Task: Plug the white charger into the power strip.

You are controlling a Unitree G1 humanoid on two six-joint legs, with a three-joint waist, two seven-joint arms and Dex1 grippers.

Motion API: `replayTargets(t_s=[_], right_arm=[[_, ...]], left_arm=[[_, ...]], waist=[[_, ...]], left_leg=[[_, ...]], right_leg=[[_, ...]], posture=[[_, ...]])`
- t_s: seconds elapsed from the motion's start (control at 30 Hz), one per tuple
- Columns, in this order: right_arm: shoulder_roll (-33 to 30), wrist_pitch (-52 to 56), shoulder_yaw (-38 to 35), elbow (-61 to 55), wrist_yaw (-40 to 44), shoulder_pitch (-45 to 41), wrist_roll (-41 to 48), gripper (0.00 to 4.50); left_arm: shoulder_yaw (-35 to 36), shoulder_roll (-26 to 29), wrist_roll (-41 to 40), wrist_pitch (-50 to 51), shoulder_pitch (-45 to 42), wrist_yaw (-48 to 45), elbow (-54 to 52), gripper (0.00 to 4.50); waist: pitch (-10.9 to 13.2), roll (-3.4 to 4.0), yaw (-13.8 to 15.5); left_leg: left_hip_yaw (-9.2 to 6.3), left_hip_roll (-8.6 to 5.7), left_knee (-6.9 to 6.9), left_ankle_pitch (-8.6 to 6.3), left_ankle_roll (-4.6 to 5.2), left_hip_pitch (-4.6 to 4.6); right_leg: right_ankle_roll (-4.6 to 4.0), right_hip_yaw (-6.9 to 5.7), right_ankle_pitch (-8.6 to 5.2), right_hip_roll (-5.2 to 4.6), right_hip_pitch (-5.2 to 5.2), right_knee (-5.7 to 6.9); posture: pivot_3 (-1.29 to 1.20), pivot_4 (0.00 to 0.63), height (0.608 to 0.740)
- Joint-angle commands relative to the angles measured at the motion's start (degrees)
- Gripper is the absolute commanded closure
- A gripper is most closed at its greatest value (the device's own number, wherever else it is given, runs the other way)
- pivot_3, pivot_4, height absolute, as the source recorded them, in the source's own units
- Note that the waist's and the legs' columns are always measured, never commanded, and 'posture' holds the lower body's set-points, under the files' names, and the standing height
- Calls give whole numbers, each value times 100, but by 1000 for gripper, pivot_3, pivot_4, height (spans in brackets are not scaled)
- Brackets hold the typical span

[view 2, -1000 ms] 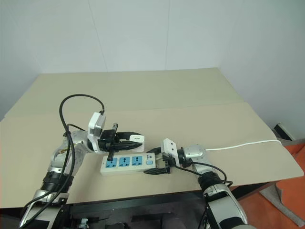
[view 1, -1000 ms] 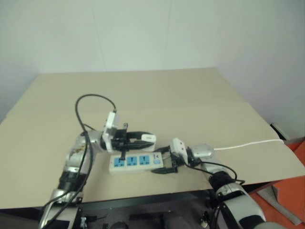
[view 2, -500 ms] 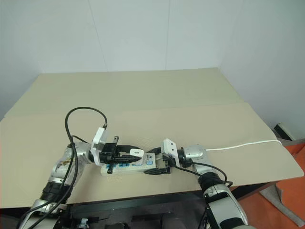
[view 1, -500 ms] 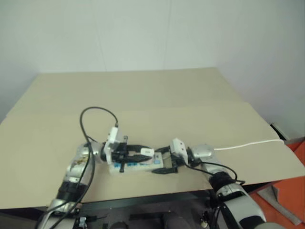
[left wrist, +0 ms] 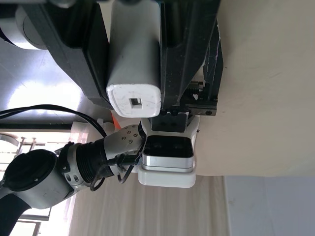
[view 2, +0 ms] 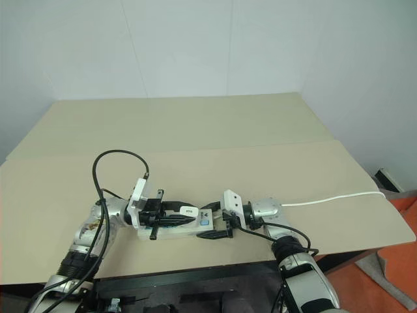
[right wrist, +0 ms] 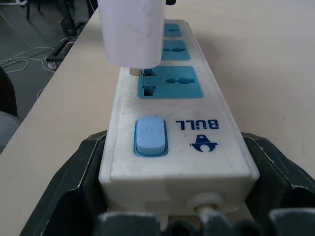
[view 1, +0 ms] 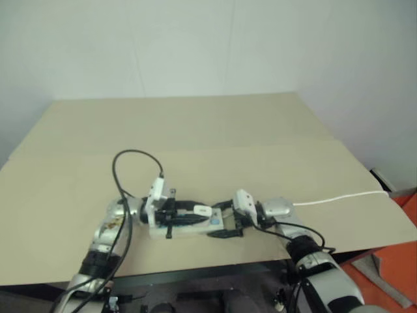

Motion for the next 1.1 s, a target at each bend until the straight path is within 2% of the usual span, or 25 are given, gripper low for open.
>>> replayTargets(t_s=[0.03,0.7,1.1], right_arm=[[67,173,288,240,-38,248,-265,1081],[50,203,286,205,-52,265,-253,1081],[23,224,298,170,-42,285,-242,1081]], left_arm=[[3,-9,17,-160,15,24,-12,3484],[23,-40,132,-337,-83,224,381,3484],[37,284,285,-516,151,81,585,3484]], waist=[[0,0,1],[-6,-6,5],[-10,-13,-12]], left_leg=[[0,0,0,0,0,0],[0,0,-4,0,0,3],[0,2,-24,0,0,11]], right_leg=[[0,0,0,0,0,0],[-1,0,-1,0,0,0],[-8,1,-5,1,-2,-2]], posture=[[0,150,740],[0,150,740],[0,150,740]])
